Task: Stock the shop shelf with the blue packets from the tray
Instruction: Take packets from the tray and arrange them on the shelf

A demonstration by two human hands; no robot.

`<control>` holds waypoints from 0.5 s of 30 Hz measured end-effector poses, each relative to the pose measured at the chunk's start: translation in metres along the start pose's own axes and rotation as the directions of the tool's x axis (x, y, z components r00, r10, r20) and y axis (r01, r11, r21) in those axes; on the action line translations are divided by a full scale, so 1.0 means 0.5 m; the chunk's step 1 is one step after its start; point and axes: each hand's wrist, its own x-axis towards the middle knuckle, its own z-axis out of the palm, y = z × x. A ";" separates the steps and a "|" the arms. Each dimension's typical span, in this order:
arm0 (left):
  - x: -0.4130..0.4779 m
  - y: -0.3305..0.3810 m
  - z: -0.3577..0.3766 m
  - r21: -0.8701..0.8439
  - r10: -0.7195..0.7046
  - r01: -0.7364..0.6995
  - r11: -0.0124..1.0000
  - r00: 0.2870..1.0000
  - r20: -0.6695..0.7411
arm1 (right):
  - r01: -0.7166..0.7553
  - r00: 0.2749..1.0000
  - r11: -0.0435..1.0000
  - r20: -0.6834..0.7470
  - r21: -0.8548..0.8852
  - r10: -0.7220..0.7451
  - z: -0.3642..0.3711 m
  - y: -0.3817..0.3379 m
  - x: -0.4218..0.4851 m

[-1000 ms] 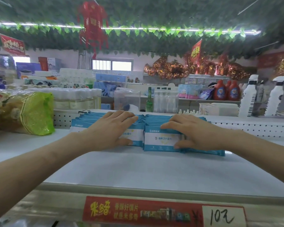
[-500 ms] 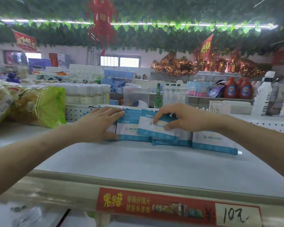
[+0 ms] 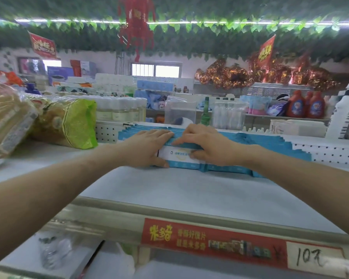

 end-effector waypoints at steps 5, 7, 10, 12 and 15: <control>0.036 0.018 -0.027 0.060 0.081 -0.079 0.995 0.996 -0.045 | -0.112 0.990 0.954 0.056 -0.277 0.133 -0.030 0.009 -0.024; 0.045 0.027 -0.029 0.102 0.120 -0.117 0.988 0.992 -0.027 | -0.103 0.976 0.921 0.141 -0.376 0.167 -0.010 0.009 -0.025; 0.052 0.033 -0.015 0.098 0.087 -0.091 0.991 0.995 0.045 | -0.092 0.973 0.899 0.153 -0.428 0.172 0.018 0.022 -0.022; 0.052 0.033 -0.010 0.090 0.060 -0.066 0.994 0.996 0.067 | -0.080 0.973 0.889 0.158 -0.450 0.168 0.019 0.029 -0.017; 0.049 0.036 -0.020 0.087 0.053 -0.060 0.994 0.995 0.078 | -0.092 0.966 0.903 0.182 -0.420 0.183 0.015 0.028 -0.011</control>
